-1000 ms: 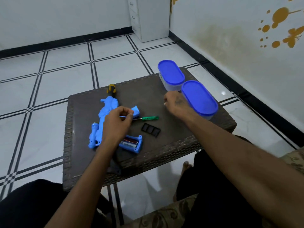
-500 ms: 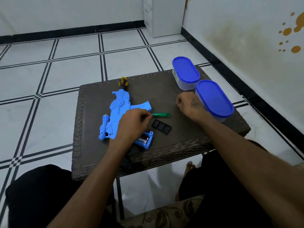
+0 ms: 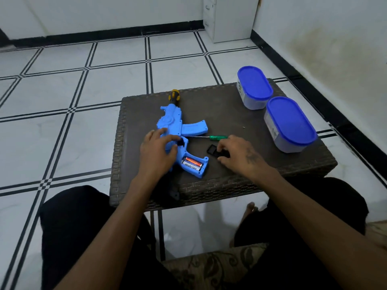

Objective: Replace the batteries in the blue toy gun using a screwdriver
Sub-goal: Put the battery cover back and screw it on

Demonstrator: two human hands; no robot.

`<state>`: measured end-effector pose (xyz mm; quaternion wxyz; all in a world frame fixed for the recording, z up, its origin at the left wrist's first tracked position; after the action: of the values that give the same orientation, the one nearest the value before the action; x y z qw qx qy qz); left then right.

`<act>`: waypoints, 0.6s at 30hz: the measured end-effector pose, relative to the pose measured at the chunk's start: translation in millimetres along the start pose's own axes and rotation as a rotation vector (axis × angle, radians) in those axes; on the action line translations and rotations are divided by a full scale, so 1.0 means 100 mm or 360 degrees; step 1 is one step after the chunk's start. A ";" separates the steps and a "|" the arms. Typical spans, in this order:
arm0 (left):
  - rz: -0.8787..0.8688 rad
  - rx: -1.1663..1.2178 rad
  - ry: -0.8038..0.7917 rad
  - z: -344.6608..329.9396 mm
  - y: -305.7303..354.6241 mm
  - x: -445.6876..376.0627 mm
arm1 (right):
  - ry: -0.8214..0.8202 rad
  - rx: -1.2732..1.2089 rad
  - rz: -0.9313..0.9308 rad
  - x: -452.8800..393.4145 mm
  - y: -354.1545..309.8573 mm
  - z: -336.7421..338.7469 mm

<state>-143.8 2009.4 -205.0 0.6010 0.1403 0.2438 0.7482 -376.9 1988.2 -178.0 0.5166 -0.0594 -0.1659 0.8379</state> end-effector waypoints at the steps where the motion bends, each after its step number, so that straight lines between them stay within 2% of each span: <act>1: 0.0010 0.0047 -0.0031 0.00 0.00 0.03 | 0.0011 -0.0030 -0.0025 0.00 -0.01 0.02; 6: 0.0096 0.0132 -0.0098 0.03 0.04 0.06 | 0.0279 -0.0555 -0.0255 0.03 -0.02 0.05; 11: 0.0111 0.0193 -0.0120 0.01 0.04 0.06 | 0.0245 -0.1422 -0.0249 0.11 -0.13 0.05; 13: 0.0079 0.0173 -0.0139 0.01 0.04 0.08 | 0.0169 -0.1652 -0.0229 0.17 -0.22 0.05; 18: -0.0010 -0.0069 -0.0269 0.06 -0.01 0.05 | 0.0199 -0.1707 -0.0298 0.22 -0.42 -0.04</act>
<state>-140.9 2015.3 -201.1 0.6247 0.1892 0.1764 0.7367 -350.2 2025.4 -166.0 0.4952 -0.3492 -0.5434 0.5810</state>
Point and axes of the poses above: each hand's wrist, its own x-axis away from the middle knuckle, its own z-axis out of the back of the hand, y = z × x, the point moved 1 cm from there along -x, towards the middle knuckle, and after that the axes turned 9 degrees about z, right-handed, at the moved point
